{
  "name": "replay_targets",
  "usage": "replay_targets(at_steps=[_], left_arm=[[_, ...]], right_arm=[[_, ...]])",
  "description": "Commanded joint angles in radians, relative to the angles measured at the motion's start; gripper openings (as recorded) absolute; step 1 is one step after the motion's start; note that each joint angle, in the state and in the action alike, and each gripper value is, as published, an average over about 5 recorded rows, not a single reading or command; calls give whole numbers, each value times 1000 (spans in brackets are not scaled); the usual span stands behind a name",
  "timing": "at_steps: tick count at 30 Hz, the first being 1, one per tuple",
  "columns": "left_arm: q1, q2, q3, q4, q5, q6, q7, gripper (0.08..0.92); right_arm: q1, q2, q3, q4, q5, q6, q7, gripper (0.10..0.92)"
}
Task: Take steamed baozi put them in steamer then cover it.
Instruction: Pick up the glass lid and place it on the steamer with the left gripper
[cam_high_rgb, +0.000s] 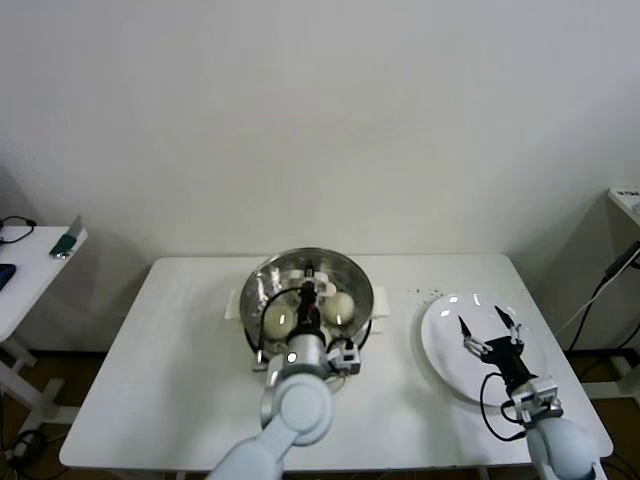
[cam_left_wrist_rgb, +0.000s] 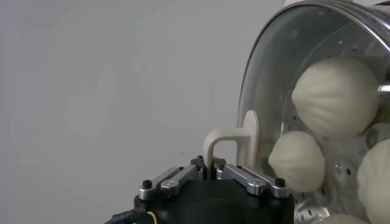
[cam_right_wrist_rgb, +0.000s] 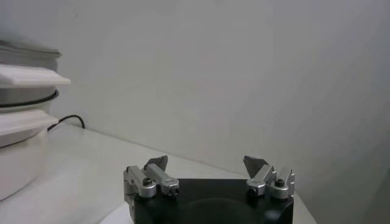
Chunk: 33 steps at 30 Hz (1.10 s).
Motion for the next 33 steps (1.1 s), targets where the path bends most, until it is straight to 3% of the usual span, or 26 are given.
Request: replay_targets(at_steps=[1,25,28,33], left_arm=[[1,-9,6,17,2,49,-11,150],[0,2,2,16,-66,49,-37,153],[5,17,-2,-17,-72,49,-37,199],[26,44,-5,-88,-83,49,-31,345]], right_arm=[[1,4,2,-2,-3,2,-2,823],[-3,16,15,-3,-15,2,-7,823],[-5,14,18,2,-15,-21,2,823],[-8,11,15,22,-13,-85,13,823]])
